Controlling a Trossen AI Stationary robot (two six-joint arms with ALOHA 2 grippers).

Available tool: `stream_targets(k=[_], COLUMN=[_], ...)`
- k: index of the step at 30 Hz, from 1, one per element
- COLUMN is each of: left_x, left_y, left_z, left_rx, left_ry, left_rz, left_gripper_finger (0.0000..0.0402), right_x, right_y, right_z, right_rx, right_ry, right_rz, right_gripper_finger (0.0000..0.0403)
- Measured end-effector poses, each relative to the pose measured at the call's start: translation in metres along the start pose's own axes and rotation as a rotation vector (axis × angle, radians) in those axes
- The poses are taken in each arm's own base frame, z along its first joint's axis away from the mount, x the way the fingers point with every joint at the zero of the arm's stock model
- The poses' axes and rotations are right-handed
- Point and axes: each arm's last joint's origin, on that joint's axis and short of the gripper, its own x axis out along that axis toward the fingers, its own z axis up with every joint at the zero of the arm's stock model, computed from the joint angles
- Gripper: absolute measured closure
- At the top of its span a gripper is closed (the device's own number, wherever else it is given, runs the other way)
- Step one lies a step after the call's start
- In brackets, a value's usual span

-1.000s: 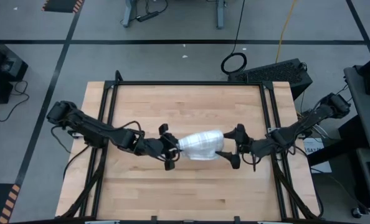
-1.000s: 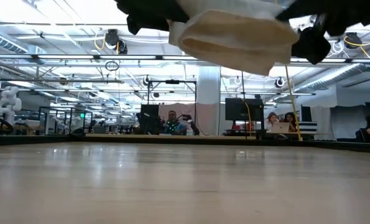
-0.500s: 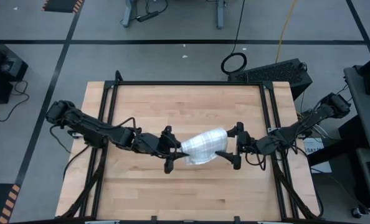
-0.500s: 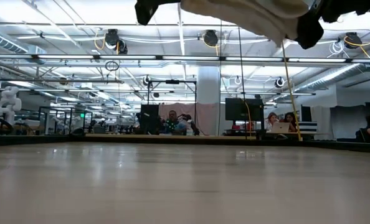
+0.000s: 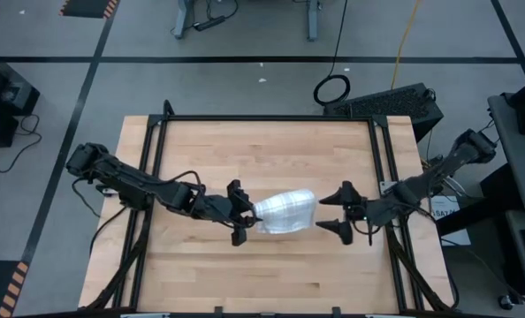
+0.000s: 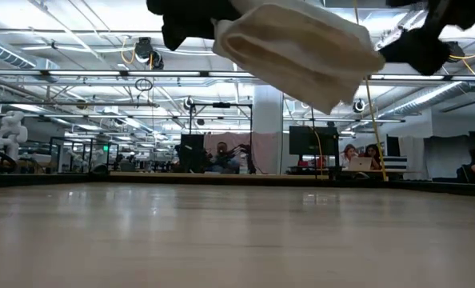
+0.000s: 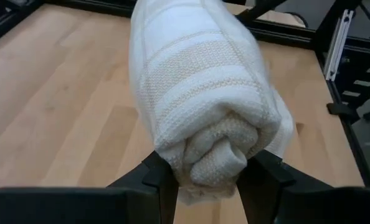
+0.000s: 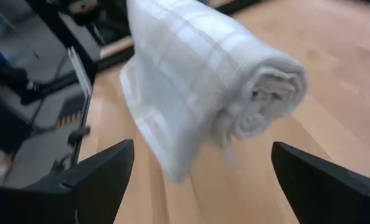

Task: Roll towel
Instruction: Roll the towel

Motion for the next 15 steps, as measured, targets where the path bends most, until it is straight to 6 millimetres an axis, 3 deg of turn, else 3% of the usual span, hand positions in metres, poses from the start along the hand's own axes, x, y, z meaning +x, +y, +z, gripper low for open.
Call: stream_targets(k=[4,9,15], left_x=[0.0,0.003,0.003], left_y=[0.001,0.0,0.001], left_z=[0.0,-0.002,-0.002], left_rx=[0.005,0.124,0.282], left_ry=[-0.002,0.008,0.006], left_rz=[0.016,0.02,0.02], left_gripper_finger=[0.0265,0.0265,0.0265], right_x=[-0.021,-0.037,-0.021], right_y=[0.011,0.032,0.049], right_z=[0.03,0.079,0.126], right_rx=[-0.017,-0.219,-0.352], right_ry=[0.138,0.212,0.358], right_rz=[-0.013,0.023,0.048], right_gripper_finger=[0.0034,0.0029,0.0005])
